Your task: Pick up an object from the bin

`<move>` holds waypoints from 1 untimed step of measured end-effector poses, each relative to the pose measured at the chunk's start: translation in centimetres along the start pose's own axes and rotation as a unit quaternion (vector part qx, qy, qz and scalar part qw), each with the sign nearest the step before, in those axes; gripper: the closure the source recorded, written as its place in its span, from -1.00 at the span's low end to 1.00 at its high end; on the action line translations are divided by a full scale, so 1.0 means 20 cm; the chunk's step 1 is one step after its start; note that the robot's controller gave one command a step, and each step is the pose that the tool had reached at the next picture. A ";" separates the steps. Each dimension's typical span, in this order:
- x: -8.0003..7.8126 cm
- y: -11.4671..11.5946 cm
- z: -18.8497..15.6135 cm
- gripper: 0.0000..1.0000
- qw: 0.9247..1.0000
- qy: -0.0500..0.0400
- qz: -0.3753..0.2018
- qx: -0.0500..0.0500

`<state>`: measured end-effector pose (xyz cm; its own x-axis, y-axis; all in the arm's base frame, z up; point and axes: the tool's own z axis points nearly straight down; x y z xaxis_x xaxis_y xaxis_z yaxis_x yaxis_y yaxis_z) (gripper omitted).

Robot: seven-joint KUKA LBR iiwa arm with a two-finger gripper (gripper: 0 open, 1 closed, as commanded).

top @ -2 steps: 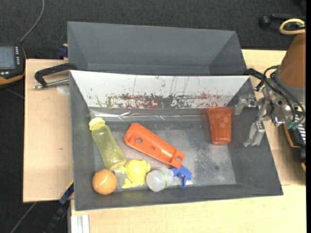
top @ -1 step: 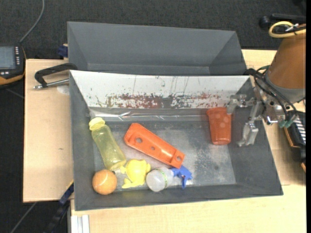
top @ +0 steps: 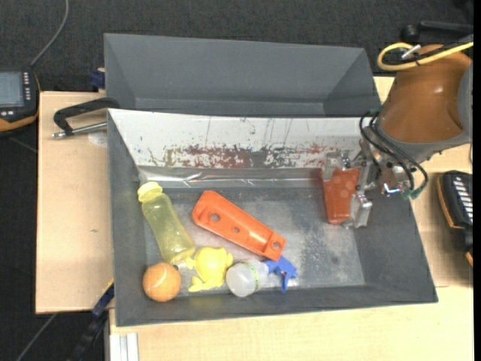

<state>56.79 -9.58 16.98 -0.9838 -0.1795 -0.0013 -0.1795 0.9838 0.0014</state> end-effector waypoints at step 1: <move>-0.04 0.09 0.14 -1.00 0.991 -0.002 0.131 0.000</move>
Offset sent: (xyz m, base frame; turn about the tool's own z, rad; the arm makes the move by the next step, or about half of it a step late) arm 0.0192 0.0359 -0.0998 -0.1831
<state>57.25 -7.74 14.19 -0.9967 0.0816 -0.0044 0.0816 0.9967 0.0017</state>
